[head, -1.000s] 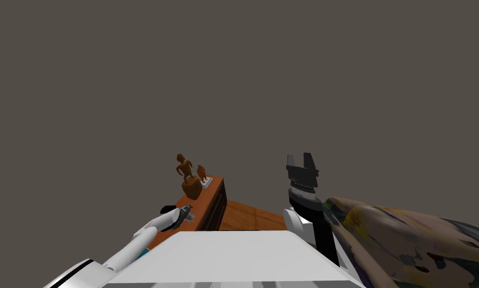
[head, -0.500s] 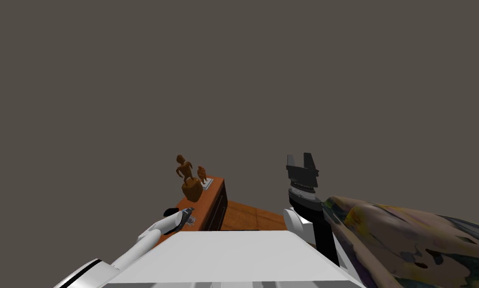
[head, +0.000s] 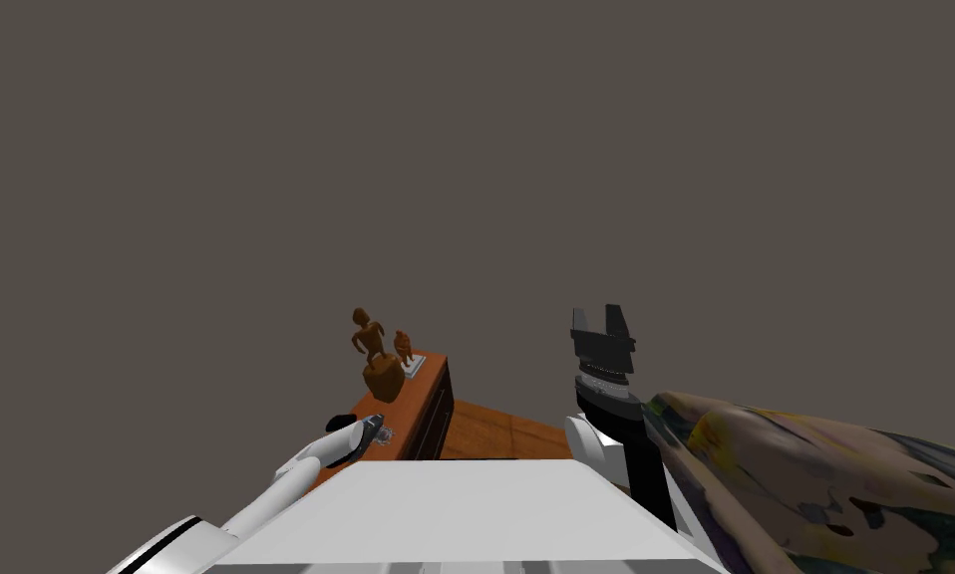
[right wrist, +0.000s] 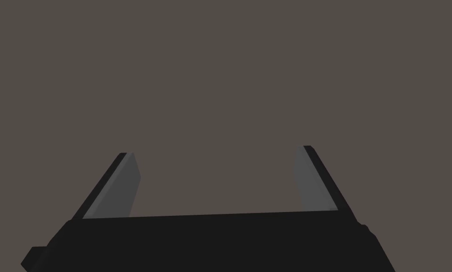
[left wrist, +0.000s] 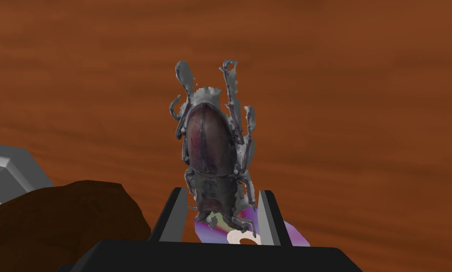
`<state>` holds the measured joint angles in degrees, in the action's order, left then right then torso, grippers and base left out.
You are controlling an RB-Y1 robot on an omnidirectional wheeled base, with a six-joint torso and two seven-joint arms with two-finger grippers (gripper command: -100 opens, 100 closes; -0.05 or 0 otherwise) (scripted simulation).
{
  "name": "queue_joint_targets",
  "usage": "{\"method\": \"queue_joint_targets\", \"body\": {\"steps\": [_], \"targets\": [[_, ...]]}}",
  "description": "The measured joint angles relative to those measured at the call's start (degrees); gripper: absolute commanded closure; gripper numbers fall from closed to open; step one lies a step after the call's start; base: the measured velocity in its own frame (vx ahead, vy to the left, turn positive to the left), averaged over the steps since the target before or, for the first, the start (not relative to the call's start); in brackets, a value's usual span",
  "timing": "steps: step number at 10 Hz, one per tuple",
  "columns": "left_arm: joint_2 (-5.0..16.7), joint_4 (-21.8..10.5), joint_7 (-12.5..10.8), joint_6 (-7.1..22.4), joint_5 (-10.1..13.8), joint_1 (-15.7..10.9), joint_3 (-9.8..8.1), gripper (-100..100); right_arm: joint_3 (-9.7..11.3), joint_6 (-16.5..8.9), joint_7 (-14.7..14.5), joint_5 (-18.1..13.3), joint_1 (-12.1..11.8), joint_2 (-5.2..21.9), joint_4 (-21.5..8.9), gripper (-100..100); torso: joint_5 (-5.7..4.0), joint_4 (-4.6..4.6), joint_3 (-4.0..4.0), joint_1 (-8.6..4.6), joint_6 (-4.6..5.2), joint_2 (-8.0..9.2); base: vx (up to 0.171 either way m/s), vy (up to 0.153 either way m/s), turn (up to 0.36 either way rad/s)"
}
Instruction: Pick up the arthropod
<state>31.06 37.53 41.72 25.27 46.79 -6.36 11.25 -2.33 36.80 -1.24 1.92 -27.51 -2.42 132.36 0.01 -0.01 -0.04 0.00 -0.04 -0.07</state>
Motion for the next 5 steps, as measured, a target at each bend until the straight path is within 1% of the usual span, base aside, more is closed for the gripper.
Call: {"method": "queue_joint_targets", "body": {"steps": [1, 3, 4, 5], "targets": [[0.00, 0.00, 0.00, 0.00, 0.00, 0.00, 0.00, 100, 0.00, 0.00, 0.00, 0.00, 0.00, 0.00, 0.00, 0, 0.00, 0.00, 0.00, 0.00, 0.00, 0.00, -0.020, -0.059, 0.068], [2.12, 2.14, 0.44, 2.06, 1.48, 0.16, 0.06, 100, 0.01, 0.00, 0.00, 0.00, 0.00, -0.01, 0.00, 0, -0.07, 0.01, 0.06, -0.32, -0.02, 0.12, -0.035, -0.085, 0.049], [2.83, 2.44, 1.19, 2.69, 2.58, 0.11, 0.13, 100, 0.01, 0.00, 0.00, 0.00, 0.00, -0.01, 0.00, 0, -0.08, 0.01, 0.07, -0.32, -0.02, 0.14, -0.017, -0.033, 0.013], [2.90, 2.45, 1.37, 2.82, 2.72, 0.11, 0.14, 0, 0.00, 0.00, 0.00, 0.00, 0.00, 0.00, 0.00, 0, -0.05, 0.00, 0.04, -0.18, 0.00, 0.09, -0.004, -0.007, 0.000]]}}
